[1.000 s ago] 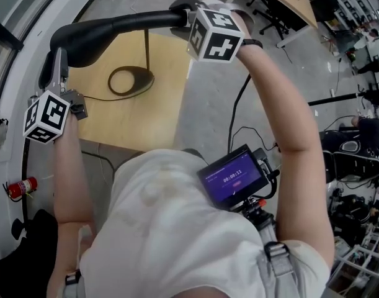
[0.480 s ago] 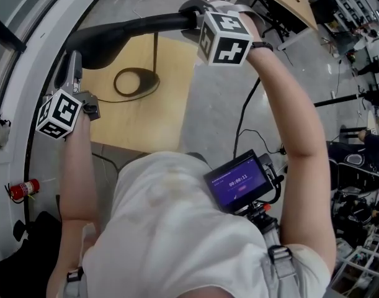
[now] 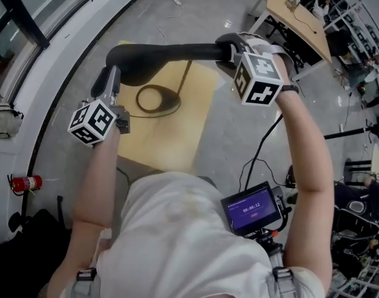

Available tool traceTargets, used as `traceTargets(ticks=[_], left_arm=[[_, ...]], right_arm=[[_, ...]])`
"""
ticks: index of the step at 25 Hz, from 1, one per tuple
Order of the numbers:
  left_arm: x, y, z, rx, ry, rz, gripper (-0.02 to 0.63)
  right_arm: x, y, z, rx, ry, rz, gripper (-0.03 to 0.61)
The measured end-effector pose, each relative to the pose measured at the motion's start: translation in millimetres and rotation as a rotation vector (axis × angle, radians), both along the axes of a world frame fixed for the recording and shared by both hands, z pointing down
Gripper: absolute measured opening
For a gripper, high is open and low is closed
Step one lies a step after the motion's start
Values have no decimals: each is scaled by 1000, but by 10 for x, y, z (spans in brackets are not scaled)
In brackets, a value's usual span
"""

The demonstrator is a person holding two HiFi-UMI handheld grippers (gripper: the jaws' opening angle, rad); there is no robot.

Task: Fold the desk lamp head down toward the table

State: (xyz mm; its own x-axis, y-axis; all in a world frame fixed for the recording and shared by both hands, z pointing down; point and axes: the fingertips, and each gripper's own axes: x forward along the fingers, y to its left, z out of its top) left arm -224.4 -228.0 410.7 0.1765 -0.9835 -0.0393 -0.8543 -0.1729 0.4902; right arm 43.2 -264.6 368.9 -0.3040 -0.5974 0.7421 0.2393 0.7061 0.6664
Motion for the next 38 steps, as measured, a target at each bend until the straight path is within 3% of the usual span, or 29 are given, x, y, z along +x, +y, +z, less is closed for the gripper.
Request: traceTargets(ticks=[18, 38], left_arm=[[91, -49, 457, -42, 128, 78, 140], [300, -97, 908, -117, 183, 190, 140]], right_arm=[[-75, 38, -112, 41, 149, -14, 229], [-190, 71, -182, 84, 305, -26, 230]])
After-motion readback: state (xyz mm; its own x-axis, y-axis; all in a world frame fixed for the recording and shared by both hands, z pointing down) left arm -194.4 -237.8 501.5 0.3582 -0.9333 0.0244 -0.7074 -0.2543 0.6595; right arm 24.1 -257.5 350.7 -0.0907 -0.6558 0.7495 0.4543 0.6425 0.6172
